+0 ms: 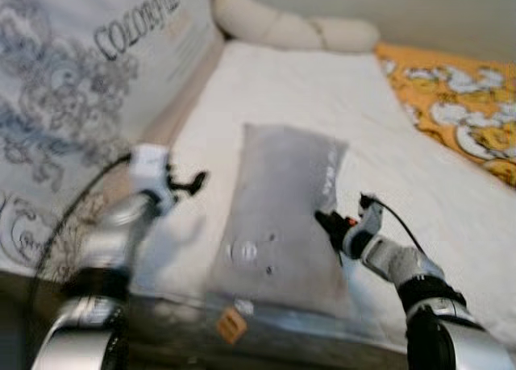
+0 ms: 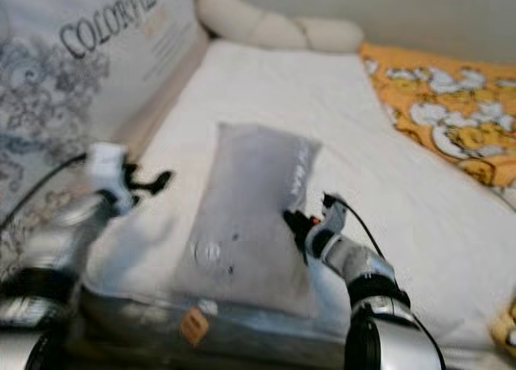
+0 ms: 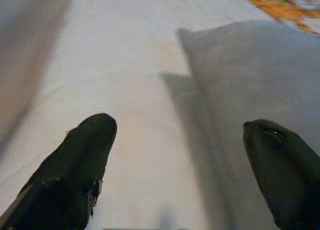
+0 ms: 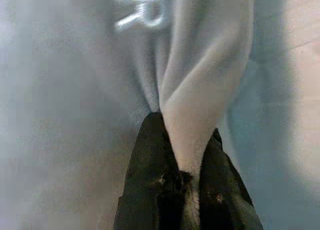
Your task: Clean up the room
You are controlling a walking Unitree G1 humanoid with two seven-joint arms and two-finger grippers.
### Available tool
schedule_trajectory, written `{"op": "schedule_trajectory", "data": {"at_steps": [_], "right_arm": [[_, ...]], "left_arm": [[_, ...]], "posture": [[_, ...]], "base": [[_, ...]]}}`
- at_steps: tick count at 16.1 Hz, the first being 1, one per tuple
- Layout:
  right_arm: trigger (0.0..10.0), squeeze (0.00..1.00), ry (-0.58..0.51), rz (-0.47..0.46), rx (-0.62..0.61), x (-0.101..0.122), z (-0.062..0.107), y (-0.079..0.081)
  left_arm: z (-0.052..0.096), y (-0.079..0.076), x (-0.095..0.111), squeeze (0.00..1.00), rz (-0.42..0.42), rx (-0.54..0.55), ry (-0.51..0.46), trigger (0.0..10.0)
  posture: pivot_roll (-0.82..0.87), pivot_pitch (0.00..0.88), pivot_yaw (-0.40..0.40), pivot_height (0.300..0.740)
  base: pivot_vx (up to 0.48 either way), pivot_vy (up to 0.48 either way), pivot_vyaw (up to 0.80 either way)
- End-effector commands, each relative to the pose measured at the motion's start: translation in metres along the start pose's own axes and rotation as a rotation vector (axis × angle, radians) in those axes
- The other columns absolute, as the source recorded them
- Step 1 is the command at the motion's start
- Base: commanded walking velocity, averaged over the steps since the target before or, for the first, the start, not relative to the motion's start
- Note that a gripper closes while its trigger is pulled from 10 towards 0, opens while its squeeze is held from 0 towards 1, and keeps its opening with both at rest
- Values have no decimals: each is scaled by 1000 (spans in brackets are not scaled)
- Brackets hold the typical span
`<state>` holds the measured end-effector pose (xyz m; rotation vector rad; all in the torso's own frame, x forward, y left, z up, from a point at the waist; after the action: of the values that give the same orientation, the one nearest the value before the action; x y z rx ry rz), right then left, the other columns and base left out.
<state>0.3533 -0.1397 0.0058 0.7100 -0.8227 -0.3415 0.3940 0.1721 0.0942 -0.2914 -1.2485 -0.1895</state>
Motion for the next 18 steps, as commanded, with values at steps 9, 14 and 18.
{"op": "schedule_trajectory", "data": {"at_steps": [9, 14, 18], "right_arm": [[0, 0, 83, 179, 28, -20, -5, 4], [0, 0, 85, 186, 69, -17, -8, 15], [0, 0, 83, 201, 130, -14, -16, 36]], "left_arm": [[-28, -74, -63, 1000, 218, -240, 187, 10000], [-14, -125, -61, 1000, 532, -619, 191, 10000], [-11, -138, -50, 1000, 593, -727, 156, 10000]], "posture": [[-33, 0, -25, 740], [-28, 0, -49, 740], [1, 0, -75, 740]], "base": [[0, 0, 0], [0, 0, 0], [0, 0, 0]]}}
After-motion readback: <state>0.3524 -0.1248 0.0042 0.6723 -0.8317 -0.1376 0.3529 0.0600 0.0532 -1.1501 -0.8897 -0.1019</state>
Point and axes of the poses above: a point about 5 cm out from each wrist's last joint towards the gripper, its own z axis pointing back from the gripper into the wrist, its own x axis along the axis of the wrist's last joint, y = z × x, the point moved 5 cm from there along -z, pointing out of the wrist towards the gripper, and after that the axes turned 2 degrees about z, right-handed, at the moved point
